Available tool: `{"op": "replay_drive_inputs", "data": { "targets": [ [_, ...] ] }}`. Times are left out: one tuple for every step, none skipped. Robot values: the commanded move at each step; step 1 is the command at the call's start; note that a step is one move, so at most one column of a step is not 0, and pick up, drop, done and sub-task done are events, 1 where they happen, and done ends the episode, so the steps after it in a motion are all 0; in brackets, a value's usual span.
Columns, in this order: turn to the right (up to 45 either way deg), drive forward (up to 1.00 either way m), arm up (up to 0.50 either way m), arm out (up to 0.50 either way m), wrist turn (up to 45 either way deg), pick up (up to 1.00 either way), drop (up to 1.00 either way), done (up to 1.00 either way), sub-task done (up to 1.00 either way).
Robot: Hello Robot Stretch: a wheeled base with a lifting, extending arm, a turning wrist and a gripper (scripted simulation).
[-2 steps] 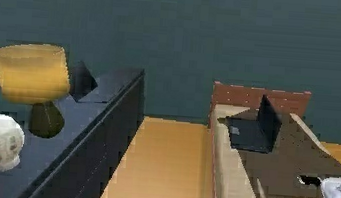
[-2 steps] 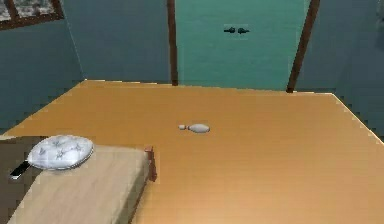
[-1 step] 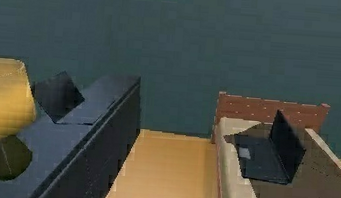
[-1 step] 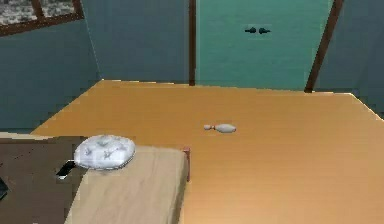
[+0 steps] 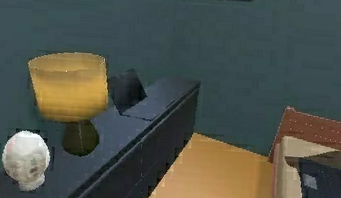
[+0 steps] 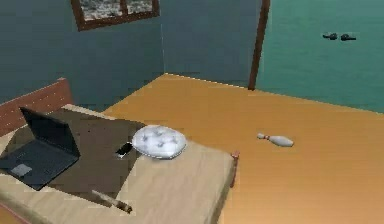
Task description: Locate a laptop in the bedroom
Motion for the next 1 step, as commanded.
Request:
{"op": "replay_drive_inputs", "data": {
  "targets": [
    [0.0, 0.35, 0.0, 0.0, 0.0, 0.0, 0.0, 0.0, 0.0]
  ]
}}
